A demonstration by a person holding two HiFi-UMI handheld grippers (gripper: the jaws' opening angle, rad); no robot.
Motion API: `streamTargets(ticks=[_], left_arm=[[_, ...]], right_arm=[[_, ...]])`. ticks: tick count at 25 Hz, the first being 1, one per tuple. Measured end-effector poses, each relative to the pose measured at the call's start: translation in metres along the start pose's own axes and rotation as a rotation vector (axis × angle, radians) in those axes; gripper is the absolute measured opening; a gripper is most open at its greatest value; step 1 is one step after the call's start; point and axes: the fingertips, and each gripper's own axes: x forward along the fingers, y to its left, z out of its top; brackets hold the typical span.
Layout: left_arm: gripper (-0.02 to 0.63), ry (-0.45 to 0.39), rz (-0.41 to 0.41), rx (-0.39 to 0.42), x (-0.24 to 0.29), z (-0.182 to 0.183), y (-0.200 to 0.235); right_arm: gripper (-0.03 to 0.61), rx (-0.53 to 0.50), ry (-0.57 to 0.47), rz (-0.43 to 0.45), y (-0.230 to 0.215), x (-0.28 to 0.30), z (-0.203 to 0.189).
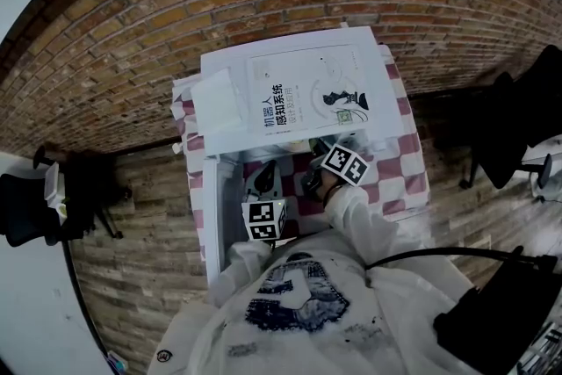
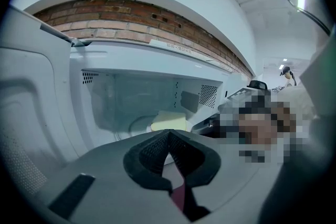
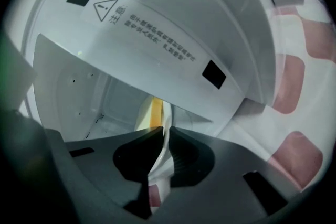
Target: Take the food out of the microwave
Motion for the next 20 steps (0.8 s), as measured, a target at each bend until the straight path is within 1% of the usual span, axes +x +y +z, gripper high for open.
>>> streamTargets(ticks=[5, 14, 20], left_arm=[[0.009, 0.008, 0.002, -0.002, -0.001, -0.002, -0.001], [0.008, 0.014, 0.003, -0.005, -0.004, -0.005, -0.001], [0.009, 0.016, 0.006, -0.009, -0.007, -0.006, 0.000]], right_arm=[[0.032, 0.086, -0.008, 0.055, 0.000, -0.004, 0.001], [0.021, 0.180, -0.020, 0.134, 0.006, -0.009, -0.001], [0.020, 0.216, -0.022, 0.171, 0.007, -0.012, -0.003]])
